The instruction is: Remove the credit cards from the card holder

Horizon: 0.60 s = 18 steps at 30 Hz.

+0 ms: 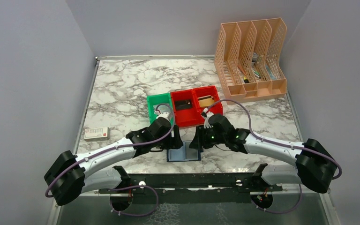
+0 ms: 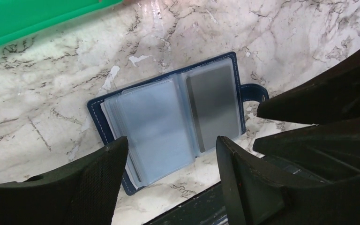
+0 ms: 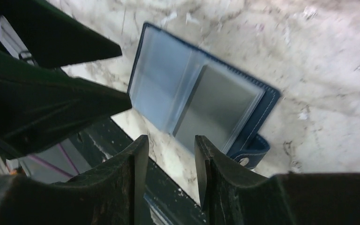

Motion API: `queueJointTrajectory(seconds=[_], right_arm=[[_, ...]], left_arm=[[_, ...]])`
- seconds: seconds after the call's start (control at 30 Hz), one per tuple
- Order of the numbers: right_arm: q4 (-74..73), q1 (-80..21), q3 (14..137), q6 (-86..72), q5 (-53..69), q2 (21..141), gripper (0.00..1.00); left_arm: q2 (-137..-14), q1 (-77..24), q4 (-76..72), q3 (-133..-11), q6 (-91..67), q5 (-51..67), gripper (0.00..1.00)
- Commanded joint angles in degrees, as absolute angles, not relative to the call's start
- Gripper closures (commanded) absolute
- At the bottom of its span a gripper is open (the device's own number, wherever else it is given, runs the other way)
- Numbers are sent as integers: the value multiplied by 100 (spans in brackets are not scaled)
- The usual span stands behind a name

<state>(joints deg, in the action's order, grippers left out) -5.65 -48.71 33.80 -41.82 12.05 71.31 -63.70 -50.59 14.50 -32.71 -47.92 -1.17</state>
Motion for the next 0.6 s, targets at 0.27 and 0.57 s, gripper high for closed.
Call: queueJointTrajectory(seconds=[0.27,0.57], right_arm=[[-1478,-5203,3648,-4555,797,7694,59],[-1030,-5203,3546,-4665,1002,7946,63]], left_arm=[[-6366,-5030,1558,-3253,-4691,-213,31],[-6558,-5030,1687,-3159,-4601,-290,36]])
